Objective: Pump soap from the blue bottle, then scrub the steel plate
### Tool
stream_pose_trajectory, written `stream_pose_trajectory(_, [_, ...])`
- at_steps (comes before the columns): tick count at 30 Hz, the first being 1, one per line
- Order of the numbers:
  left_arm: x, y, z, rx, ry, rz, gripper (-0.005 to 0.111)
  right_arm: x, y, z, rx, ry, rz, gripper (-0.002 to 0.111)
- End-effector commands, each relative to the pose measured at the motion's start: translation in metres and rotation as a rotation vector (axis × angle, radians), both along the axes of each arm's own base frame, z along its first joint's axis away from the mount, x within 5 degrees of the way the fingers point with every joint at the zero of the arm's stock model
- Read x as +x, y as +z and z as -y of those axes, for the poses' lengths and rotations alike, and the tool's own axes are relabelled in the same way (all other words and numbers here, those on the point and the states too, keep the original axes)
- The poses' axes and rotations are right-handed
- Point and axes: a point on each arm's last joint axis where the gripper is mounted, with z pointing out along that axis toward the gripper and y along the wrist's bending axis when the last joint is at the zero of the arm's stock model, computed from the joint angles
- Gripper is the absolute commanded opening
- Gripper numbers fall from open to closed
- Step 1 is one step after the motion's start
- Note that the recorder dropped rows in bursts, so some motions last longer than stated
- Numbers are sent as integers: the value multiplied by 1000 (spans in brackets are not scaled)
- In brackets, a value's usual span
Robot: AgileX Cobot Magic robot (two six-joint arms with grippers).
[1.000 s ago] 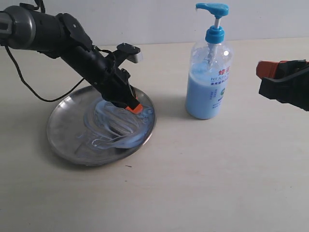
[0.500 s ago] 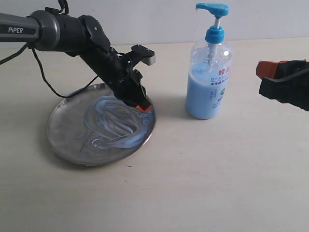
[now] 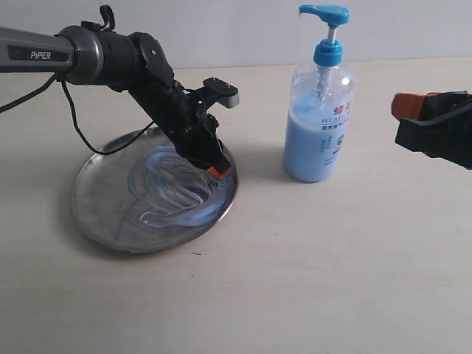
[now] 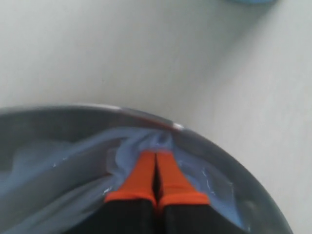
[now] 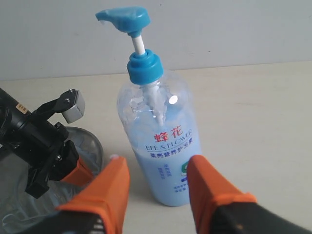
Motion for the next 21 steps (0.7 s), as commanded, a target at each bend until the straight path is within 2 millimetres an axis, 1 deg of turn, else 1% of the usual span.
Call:
stream_pose_trajectory(1, [0,-11,0,22,-4,-11,0,-1,1,0,-11,6,10,40])
stream_pose_trajectory(6, [1,-21,-5,85,5,-18,0,-1,1,0,-11,6,10,40])
stream_pose_trajectory(12, [1,-22,-7,91,3,-27,0,-1,1,0,-11,6,10,40])
stream_pose_trajectory(21, [-9,-21,-9,108,-79,-104,0,-1,2,0,-11,4,23,40])
